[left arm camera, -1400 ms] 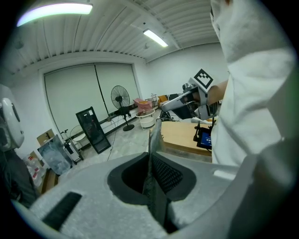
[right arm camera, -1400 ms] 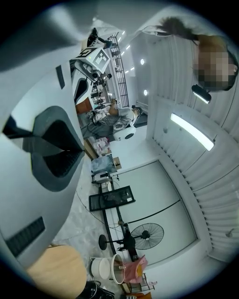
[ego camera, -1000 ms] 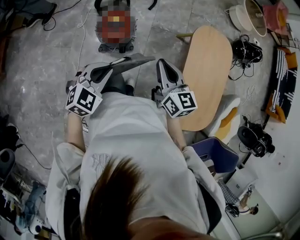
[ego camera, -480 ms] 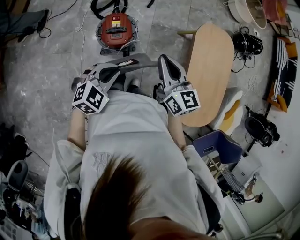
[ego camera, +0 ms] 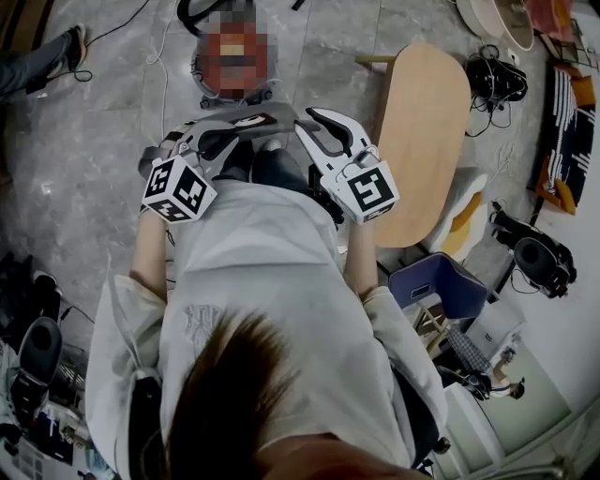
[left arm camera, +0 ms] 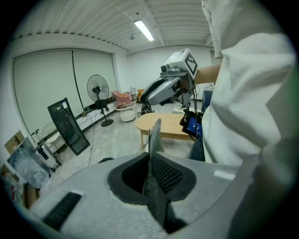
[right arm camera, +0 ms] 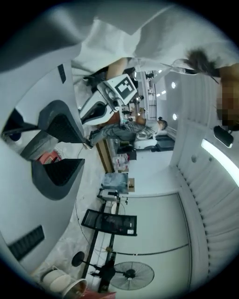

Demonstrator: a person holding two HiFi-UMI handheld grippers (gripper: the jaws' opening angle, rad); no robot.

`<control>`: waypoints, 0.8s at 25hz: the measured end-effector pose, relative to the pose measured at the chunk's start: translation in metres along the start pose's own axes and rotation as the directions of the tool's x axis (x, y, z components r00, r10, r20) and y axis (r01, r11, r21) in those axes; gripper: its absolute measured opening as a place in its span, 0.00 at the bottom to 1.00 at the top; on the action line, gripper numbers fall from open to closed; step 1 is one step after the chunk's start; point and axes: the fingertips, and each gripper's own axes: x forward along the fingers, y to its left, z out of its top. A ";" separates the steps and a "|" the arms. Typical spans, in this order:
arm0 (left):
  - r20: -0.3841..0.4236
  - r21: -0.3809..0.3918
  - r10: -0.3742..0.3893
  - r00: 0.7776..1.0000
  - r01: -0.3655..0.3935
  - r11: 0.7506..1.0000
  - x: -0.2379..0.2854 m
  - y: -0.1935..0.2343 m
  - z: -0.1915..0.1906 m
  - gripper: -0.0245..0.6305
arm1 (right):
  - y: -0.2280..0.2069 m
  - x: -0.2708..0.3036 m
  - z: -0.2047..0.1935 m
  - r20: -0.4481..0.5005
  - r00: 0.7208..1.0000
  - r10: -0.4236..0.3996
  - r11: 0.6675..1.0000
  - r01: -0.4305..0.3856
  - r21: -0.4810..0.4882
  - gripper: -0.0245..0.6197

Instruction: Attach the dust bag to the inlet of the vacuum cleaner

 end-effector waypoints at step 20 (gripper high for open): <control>-0.124 0.031 -0.017 0.992 0.021 0.999 0.051 -0.023 -0.006 0.10 | 0.028 0.044 -0.129 -0.653 0.729 0.207 0.737 -0.555 -0.387 0.26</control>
